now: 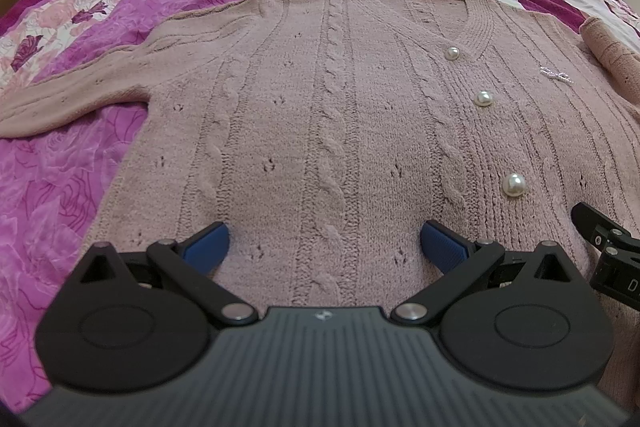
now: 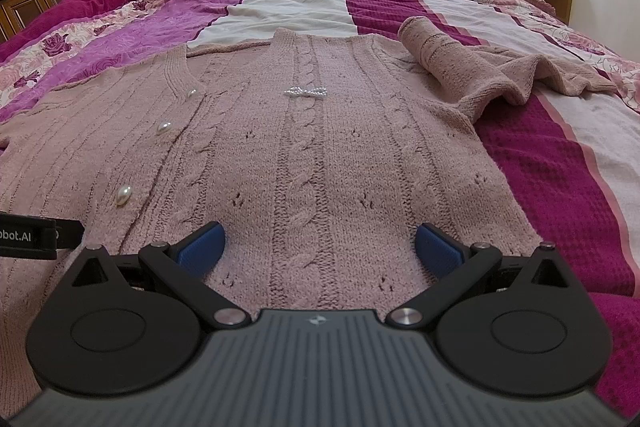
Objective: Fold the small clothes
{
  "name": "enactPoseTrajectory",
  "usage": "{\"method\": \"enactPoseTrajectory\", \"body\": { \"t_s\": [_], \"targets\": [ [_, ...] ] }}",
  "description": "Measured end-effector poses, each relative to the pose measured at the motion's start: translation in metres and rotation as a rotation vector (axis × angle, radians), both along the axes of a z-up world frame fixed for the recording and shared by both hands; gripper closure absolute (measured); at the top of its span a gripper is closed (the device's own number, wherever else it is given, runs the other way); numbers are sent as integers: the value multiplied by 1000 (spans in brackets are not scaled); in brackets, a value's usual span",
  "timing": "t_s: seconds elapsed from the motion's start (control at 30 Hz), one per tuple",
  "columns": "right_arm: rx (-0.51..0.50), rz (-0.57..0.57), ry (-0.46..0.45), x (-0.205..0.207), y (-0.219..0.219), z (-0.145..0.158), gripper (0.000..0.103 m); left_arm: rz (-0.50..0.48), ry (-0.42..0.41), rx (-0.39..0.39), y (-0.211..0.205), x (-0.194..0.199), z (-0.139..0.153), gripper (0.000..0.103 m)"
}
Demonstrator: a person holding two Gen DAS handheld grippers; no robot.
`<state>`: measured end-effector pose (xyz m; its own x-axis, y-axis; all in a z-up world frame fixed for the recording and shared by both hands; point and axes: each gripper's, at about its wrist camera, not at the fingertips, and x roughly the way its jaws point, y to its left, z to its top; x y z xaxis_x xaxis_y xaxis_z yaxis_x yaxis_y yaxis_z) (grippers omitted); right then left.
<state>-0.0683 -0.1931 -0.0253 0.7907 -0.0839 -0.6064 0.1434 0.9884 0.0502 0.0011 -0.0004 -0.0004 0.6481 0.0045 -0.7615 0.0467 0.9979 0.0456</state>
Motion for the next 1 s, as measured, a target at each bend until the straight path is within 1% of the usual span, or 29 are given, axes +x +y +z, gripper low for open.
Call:
{"method": "enactPoseTrajectory", "body": {
  "t_s": [0.67, 0.9, 1.0],
  "targets": [
    [1, -2, 4, 1, 0, 0, 0, 1, -1, -2, 0, 1, -1, 0],
    [5, 2, 12, 2, 0, 2, 0, 8, 27, -26, 6, 8, 0, 0],
    [23, 11, 19, 2, -4, 4, 0, 4, 36, -25, 5, 8, 0, 0]
  ]
}}
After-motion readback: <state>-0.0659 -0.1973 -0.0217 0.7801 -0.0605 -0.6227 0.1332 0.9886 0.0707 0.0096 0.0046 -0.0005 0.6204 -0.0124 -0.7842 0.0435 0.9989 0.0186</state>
